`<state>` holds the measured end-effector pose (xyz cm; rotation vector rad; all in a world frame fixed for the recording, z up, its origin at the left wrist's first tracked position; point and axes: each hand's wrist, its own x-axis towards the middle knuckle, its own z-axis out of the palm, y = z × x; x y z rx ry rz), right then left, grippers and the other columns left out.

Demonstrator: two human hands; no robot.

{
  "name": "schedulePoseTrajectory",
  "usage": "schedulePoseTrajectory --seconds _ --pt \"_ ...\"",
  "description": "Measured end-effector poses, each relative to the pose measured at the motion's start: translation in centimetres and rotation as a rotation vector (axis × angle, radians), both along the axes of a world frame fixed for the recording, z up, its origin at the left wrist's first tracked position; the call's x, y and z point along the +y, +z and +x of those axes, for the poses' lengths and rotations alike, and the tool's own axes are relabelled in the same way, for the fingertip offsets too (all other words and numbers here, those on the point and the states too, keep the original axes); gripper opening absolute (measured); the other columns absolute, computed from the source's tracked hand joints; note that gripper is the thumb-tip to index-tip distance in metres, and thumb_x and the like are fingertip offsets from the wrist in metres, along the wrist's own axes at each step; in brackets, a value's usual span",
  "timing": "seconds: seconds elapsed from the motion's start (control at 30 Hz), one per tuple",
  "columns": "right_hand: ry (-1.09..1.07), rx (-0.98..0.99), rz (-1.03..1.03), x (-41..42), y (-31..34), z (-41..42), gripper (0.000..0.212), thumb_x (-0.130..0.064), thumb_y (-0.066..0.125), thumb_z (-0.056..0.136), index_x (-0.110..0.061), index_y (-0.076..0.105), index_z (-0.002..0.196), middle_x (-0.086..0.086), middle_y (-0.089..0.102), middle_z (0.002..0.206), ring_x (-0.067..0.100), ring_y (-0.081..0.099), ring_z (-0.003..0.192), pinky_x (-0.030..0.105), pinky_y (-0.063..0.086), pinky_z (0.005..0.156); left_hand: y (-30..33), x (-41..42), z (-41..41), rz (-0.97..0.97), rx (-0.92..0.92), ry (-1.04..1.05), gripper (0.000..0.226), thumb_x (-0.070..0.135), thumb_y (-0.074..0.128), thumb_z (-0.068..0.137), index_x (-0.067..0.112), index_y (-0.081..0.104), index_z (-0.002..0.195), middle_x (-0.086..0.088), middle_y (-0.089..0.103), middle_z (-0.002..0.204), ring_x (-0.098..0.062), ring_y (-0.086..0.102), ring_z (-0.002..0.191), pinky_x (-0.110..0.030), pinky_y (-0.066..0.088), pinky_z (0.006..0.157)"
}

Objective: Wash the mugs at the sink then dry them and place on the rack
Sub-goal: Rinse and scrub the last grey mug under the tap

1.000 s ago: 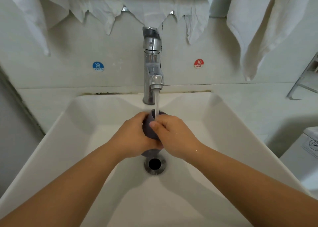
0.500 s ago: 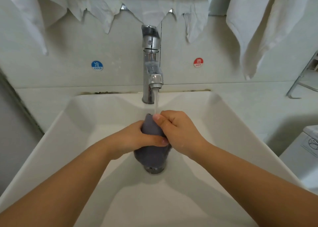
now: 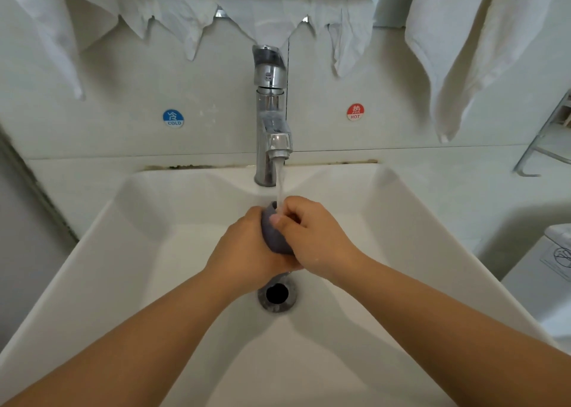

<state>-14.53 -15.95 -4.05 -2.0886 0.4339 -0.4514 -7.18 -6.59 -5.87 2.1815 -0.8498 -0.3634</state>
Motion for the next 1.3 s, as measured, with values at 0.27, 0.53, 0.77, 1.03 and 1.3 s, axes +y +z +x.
schedulePoseTrajectory --seconds 0.27,0.53,0.77,1.03,1.3 --pt "-0.003 -0.013 -0.033 0.5 0.2 -0.1 0.032 -0.016 0.045 0.099 -0.022 0.038 0.069 -0.006 0.045 0.068 0.005 0.042 0.061 0.017 0.032 0.056 -0.3 -0.1 0.6 -0.163 0.196 -0.065 0.044 0.017 0.075 0.074 0.019 0.043 0.103 0.000 0.059 0.081 -0.011 0.059 0.063 -0.022 0.043 0.049" --pt "0.069 -0.036 -0.029 -0.5 0.2 -0.5 0.035 -0.025 0.056 0.095 -0.020 0.043 0.063 -0.010 0.045 0.059 0.002 0.042 0.053 0.015 0.036 0.053 0.4 1.1 2.4 -0.140 0.379 -0.245 0.060 0.021 0.087 0.055 0.017 0.062 0.110 -0.002 0.073 0.098 -0.019 0.071 0.091 -0.043 0.058 0.084" --pt "-0.099 -0.068 -0.115 0.2 0.0 -0.3 0.043 -0.037 0.058 0.092 -0.018 0.040 0.058 -0.004 0.046 0.058 0.013 0.045 0.058 0.031 0.041 0.058 0.1 0.1 0.5 -0.078 0.074 -0.028 0.063 0.033 0.086 0.058 0.026 0.048 0.107 0.011 0.064 0.094 -0.009 0.063 0.086 -0.027 0.053 0.068" --pt "-0.080 -0.038 -0.091 0.7 0.1 -0.4 0.026 -0.027 0.060 0.091 -0.017 0.047 0.071 0.003 0.060 0.075 0.019 0.058 0.071 0.037 0.050 0.066 0.1 0.1 0.4 0.033 -0.208 0.082 0.052 0.038 0.075 0.066 0.023 0.039 0.101 0.007 0.057 0.084 -0.017 0.057 0.082 -0.031 0.048 0.061" --pt "-0.138 -0.039 -0.079 0.2 0.0 -0.2 0.038 -0.038 0.057 0.092 -0.015 0.041 0.065 -0.002 0.048 0.063 0.015 0.047 0.062 0.029 0.042 0.061 0.0 -0.8 -0.6 0.024 -0.262 0.031 0.048 0.044 0.074 0.064 0.029 0.038 0.092 0.012 0.054 0.080 -0.018 0.054 0.087 -0.031 0.050 0.067"
